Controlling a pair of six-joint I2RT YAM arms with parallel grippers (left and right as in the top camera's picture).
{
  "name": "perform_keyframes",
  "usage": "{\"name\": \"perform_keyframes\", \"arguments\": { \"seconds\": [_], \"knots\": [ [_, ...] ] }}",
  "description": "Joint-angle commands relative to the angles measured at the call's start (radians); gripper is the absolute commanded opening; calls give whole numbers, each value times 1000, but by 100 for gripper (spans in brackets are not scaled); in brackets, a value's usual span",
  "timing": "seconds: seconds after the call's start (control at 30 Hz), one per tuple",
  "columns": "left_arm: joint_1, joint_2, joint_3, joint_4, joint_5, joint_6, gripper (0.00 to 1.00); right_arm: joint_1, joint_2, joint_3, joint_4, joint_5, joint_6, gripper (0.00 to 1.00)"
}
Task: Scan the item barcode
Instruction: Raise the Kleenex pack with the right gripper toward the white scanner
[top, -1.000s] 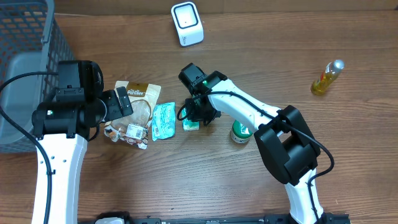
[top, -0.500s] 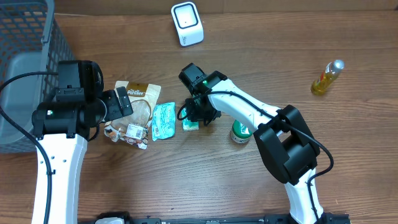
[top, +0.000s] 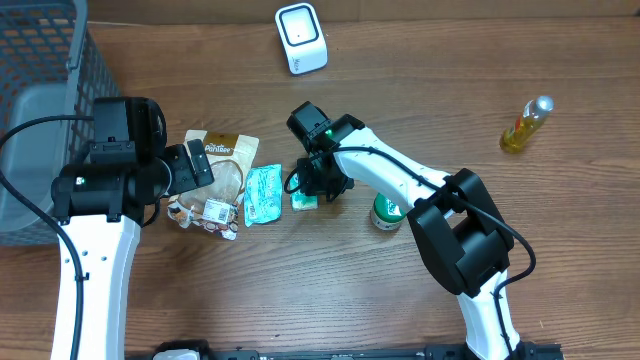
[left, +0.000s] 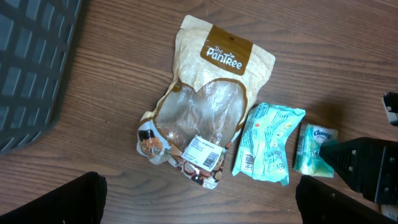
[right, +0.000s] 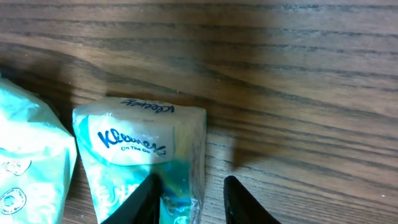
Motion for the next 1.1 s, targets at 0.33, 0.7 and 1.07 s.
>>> {"name": "perform_keyframes", "arguments": {
  "seconds": [0.33, 0.7, 1.07],
  "knots": [
    [-7, 3, 10, 1, -6, 9, 99, -157, 22, -3, -32, -113, -35, 29],
    [-7, 3, 10, 1, -6, 9, 100, -157, 25, -5, -26, -93, -34, 38],
    [-7, 3, 10, 1, -6, 9, 100, -158, 40, -4, -28, -107, -36, 4]
  ]
}}
